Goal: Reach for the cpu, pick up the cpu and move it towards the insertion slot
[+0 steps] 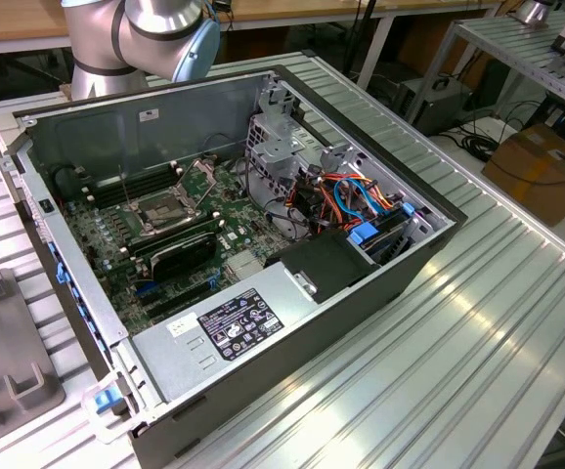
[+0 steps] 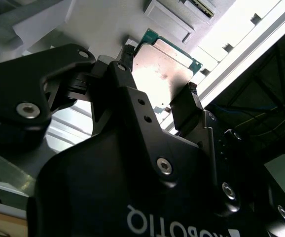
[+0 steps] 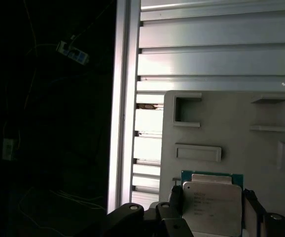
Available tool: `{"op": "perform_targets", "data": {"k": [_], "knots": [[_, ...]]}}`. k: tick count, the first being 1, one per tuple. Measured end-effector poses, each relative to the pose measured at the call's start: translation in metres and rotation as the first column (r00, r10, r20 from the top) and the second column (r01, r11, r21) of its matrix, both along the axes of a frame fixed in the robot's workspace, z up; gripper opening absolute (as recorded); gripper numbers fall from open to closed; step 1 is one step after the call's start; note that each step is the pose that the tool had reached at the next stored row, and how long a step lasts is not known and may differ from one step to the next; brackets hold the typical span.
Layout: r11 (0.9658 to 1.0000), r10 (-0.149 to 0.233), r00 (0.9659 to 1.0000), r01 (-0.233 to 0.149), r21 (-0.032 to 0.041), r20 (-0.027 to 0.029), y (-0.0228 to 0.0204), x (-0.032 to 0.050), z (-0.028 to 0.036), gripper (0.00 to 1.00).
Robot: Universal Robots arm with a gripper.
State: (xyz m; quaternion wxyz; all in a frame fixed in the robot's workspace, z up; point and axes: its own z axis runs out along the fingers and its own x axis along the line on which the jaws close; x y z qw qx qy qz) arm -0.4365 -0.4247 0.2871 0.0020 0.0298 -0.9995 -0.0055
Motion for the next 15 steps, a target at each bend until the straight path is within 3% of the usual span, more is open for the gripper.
{"op": "perform_targets", "data": {"k": [15], "knots": [[1.0, 0.0, 1.0, 0.0, 0.0001, 0.0001, 0.0, 0.001, 0.0064, 0.55]]}}
